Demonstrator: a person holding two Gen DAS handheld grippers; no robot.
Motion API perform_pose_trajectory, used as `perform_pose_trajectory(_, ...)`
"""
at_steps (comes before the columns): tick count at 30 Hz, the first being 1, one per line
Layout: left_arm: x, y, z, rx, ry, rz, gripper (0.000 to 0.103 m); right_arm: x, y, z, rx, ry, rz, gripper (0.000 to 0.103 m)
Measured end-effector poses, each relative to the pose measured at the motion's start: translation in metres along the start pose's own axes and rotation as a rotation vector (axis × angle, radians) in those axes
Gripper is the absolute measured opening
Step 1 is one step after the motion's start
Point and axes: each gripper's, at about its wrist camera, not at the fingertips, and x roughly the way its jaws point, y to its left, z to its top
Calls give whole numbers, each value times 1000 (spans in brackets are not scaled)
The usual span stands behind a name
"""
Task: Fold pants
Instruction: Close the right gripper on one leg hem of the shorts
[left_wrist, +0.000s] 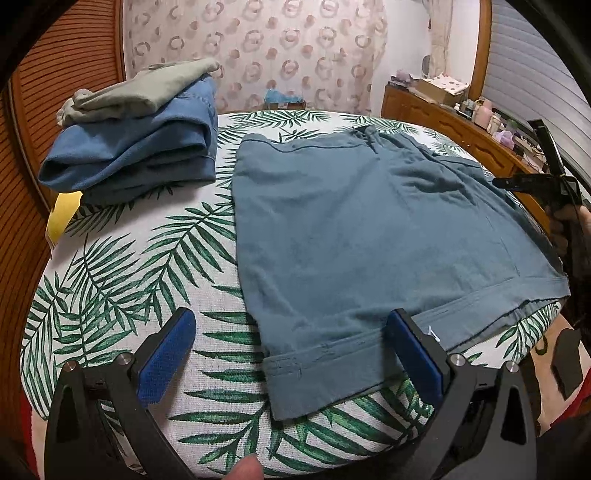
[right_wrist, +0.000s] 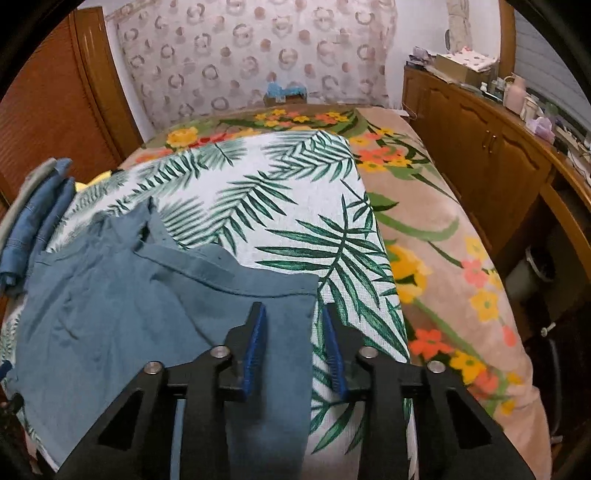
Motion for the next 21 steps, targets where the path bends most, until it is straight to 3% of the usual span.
perform_pose_trajectory(2, 0, 0, 0, 0, -2, 0, 103, 0, -4, 5, 7, 0, 5, 20)
perform_pose_trajectory(4, 0, 0, 0, 1, -4, 0, 103, -3, -6, 7, 6, 1, 10, 6)
perform_pose_trajectory(6, 0, 0, 0, 1, -5, 0, 103, -9, -10, 5, 5, -13, 3, 2)
perform_pose_trajectory(12, 0, 0, 0, 2, -7, 0, 103, -24, -25, -3, 49, -55, -79, 1)
perform_pose_trajectory(15, -1, 0, 0, 3, -6, -2, 103, -23, -22, -5, 58, -31, -76, 1)
perform_pose_trajectory(21, -5, 3, 0, -9, -3, -24, 101, -51, -6, -11, 16, -79, -66, 4)
